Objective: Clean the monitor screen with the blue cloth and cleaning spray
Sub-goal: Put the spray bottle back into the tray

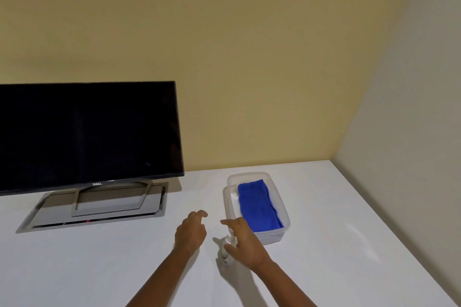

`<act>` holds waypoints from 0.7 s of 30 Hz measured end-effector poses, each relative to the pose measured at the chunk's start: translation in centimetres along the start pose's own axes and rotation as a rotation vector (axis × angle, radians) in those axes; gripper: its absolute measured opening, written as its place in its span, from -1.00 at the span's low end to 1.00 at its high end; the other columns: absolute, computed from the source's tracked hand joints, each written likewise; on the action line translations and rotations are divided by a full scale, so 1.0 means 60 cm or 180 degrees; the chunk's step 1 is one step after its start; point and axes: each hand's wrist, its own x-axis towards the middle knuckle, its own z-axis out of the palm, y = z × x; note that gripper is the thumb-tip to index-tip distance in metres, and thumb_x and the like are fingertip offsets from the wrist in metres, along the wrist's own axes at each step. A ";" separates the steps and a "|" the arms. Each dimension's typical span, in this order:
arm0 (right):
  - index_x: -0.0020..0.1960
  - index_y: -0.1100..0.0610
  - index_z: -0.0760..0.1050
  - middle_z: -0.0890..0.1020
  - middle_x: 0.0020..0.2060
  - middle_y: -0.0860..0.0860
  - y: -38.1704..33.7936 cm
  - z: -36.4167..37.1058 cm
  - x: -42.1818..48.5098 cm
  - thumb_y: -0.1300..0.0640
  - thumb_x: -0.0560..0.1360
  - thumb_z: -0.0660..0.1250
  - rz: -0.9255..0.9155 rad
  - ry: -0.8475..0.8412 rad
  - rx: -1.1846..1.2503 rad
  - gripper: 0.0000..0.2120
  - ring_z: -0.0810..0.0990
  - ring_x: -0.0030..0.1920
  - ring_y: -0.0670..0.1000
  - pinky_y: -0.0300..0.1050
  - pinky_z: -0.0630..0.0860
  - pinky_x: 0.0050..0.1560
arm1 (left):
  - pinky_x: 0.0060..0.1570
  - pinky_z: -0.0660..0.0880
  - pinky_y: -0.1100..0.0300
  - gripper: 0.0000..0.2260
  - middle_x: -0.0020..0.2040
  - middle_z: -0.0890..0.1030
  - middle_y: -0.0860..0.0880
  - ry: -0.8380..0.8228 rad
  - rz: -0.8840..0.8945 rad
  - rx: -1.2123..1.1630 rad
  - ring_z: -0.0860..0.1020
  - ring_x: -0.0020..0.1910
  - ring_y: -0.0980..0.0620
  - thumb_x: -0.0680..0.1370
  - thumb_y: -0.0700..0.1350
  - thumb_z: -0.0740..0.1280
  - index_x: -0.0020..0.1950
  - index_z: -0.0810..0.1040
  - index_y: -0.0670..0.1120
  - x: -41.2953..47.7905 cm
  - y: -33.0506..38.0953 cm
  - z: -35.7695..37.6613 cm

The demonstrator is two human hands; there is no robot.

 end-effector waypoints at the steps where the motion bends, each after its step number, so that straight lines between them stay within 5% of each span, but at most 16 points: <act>1: 0.33 0.06 0.35 0.34 0.11 -0.03 -0.003 0.007 -0.001 0.17 0.52 0.25 -0.0011 0.0064 -0.0032 -0.62 0.34 0.04 -0.16 -0.43 0.28 0.08 | 0.19 0.42 0.15 -0.72 0.28 0.47 -0.06 -0.0128 -0.0051 -0.0014 0.49 0.21 -0.04 0.57 -0.21 0.16 0.27 0.40 -0.03 -0.009 -0.007 0.001; 7: 0.14 0.17 0.49 0.37 -0.05 -0.05 -0.012 0.015 0.001 0.19 0.55 0.23 0.0097 0.0351 -0.0102 -0.81 0.40 -0.21 -0.20 -0.58 0.31 -0.20 | 0.09 0.44 0.24 -0.68 0.28 0.46 -0.14 -0.0722 0.0024 -0.0359 0.52 0.21 -0.04 0.53 -0.23 0.24 0.28 0.40 -0.11 -0.055 -0.015 0.000; 14: 0.05 0.15 0.55 0.45 -0.19 -0.03 -0.036 -0.038 0.003 0.24 0.47 0.32 0.0012 0.0710 0.0283 -0.83 0.46 -0.13 -0.02 -0.31 0.40 -0.10 | 0.13 0.38 0.26 -0.53 0.31 0.42 -0.09 -0.0871 0.0288 -0.0589 0.46 0.22 -0.02 0.47 -0.17 0.36 0.35 0.32 -0.07 -0.064 0.014 -0.002; 18: -0.06 0.01 0.56 0.53 -0.17 -0.02 -0.076 -0.092 0.004 0.26 0.45 0.34 -0.0268 0.0895 0.0633 -0.83 0.51 -0.14 -0.02 -0.21 0.47 -0.09 | 0.07 0.43 0.18 -0.71 0.10 0.48 -0.04 -0.0772 0.0484 -0.0892 0.45 -0.01 0.03 0.46 -0.18 0.34 0.16 0.40 -0.09 -0.054 0.039 0.002; 21: -0.18 -0.17 0.48 0.60 -0.07 0.03 -0.106 -0.129 0.003 0.27 0.43 0.35 -0.0430 0.1029 0.0942 -0.69 0.57 -0.07 0.00 -0.16 0.52 -0.06 | -0.17 0.39 0.30 -0.82 -0.02 0.47 0.01 -0.0537 0.0477 -0.1254 0.45 -0.14 0.05 0.50 -0.17 0.31 0.01 0.33 -0.03 -0.043 0.065 0.001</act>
